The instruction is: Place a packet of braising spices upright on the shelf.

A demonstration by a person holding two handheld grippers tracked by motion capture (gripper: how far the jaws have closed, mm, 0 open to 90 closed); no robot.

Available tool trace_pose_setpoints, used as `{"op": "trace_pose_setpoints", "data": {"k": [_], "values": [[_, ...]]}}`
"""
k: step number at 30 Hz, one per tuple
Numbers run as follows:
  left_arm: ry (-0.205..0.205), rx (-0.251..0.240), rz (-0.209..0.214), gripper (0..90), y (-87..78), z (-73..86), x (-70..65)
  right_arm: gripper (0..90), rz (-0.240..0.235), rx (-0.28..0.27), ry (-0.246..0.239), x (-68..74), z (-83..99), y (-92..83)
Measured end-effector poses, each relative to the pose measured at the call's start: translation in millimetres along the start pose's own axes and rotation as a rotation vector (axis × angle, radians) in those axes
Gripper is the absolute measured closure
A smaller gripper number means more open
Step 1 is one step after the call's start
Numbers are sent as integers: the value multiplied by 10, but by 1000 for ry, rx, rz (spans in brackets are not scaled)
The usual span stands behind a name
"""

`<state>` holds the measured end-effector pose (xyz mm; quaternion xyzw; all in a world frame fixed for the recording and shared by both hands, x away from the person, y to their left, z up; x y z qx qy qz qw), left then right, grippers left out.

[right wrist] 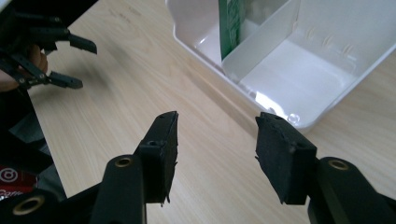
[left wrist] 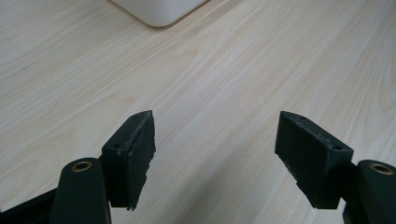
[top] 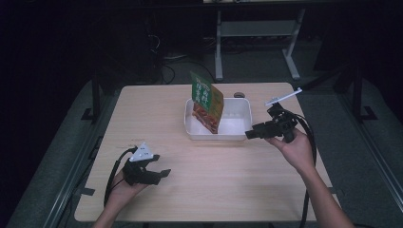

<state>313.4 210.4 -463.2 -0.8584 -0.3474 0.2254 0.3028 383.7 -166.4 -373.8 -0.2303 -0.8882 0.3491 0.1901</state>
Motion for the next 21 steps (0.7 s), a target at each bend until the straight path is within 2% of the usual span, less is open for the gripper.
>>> {"op": "trace_pose_setpoints", "data": {"k": [10, 21], "values": [[-1, 3, 2, 284, 5, 3, -8, 467, 0, 9, 12, 31, 210, 55], [4, 6, 2, 284, 14, 5, -18, 462, -21, 14, 33, 73, 458, 118]]}}
Point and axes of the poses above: each handheld gripper's, and its own axes: y roughly forward along the jaws, z roughly out of its underside, x roughly to its left, the point moved 5 cm from there along y, roughly forward along the jaws, and after that the axes turned 13 degrees about -y, right-handed, at the moved point
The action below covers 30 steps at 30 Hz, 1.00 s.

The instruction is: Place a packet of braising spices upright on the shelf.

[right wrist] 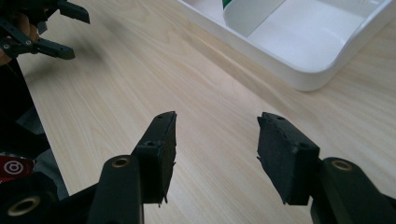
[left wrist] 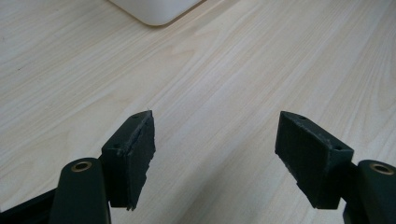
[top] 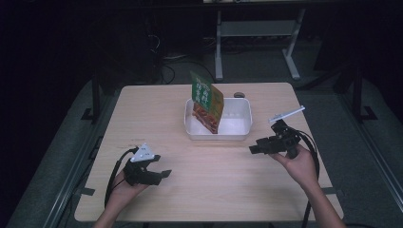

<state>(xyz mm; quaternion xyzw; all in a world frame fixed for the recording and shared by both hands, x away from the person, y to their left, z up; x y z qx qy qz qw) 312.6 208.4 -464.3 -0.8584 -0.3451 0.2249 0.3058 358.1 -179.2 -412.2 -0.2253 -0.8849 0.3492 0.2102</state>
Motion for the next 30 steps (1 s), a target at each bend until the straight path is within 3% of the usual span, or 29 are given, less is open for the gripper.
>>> {"op": "trace_pose_setpoints", "data": {"k": [30], "values": [[-2, -2, 1, 281, 0, 1, -1, 451, -5, 19, 38, 77, 554, 116]]}}
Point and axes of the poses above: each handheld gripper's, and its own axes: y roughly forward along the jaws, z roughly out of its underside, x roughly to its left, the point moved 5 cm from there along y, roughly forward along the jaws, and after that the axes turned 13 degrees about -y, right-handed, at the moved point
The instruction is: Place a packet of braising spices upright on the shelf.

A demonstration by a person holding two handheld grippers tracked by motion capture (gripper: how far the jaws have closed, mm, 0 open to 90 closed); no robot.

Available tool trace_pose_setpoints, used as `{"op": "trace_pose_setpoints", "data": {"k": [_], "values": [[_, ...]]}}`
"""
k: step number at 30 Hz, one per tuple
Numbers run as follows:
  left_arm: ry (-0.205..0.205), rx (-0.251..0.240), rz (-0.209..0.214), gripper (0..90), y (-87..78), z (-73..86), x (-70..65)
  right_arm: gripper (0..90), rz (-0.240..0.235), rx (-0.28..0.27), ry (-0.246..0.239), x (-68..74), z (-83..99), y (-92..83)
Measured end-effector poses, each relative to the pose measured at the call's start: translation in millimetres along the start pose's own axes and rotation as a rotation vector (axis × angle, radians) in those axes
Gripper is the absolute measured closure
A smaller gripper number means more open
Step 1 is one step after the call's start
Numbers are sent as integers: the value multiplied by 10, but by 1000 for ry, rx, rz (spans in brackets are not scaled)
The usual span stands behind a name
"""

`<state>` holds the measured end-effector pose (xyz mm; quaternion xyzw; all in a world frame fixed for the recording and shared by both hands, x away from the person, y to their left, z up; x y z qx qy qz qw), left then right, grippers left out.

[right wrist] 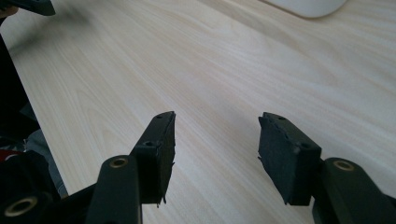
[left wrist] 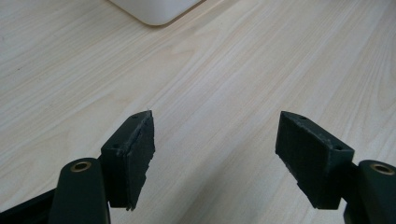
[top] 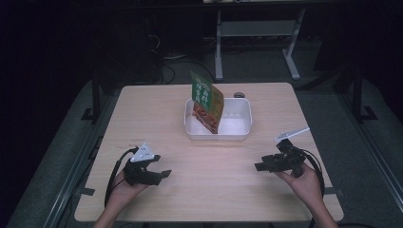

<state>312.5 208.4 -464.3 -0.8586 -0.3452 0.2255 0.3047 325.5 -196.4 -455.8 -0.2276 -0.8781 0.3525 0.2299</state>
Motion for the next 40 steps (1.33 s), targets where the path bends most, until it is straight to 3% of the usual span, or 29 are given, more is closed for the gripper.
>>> {"op": "trace_pose_setpoints", "data": {"k": [11, 24, 28, 33, 40], "values": [[2, 4, 2, 281, 5, 3, -4, 442, -16, -3, 26, 32, 183, 42], [5, 11, 8, 279, 24, 12, -18, 433, -30, -1, 24, 135, 366, 82], [2, 14, 14, 279, 30, 18, -22, 429, -24, -15, 11, 175, 400, 88], [10, 15, 20, 279, 35, 13, -33, 420, -38, -38, 32, 249, 502, 130], [15, 16, 23, 279, 40, 11, -38, 411, -3, -13, -17, 333, 454, 207]]}}
Point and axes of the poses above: each handheld gripper's, and its own axes: y roughly forward along the jaws, z roughly out of its underside, x roughly to its left, the point moved 5 cm from there along y, roughly forward along the jaws, and after that the axes turned 13 degrees about -y, right-handed, at the moved point
